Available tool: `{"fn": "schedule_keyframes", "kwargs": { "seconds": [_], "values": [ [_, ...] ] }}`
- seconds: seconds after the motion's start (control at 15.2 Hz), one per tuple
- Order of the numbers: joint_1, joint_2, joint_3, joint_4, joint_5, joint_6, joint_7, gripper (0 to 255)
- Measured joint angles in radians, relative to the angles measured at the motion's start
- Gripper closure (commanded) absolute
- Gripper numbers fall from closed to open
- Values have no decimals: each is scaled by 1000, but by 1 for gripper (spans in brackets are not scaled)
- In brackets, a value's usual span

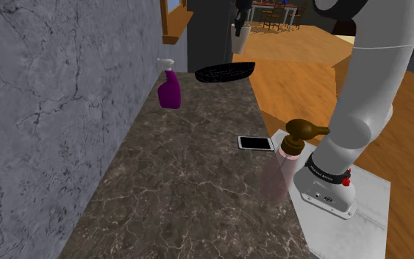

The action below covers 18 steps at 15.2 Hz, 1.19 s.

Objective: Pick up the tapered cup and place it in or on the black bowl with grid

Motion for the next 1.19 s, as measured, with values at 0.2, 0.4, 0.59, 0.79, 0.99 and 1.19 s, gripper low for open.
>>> {"fn": "schedule_keyframes", "kwargs": {
  "seconds": [0.2,0.4,0.59,0.79,0.99,1.19],
  "values": [
    [-35,180,9,291,46,-114,-4,255],
    [-90,364,22,605,85,-245,-6,255],
    [-86,366,23,575,85,-215,-6,255],
    [-69,329,20,470,78,-146,-6,255],
    [-58,308,18,391,73,-90,-5,255],
    [-50,294,18,329,71,-43,-4,255]
  ]
}}
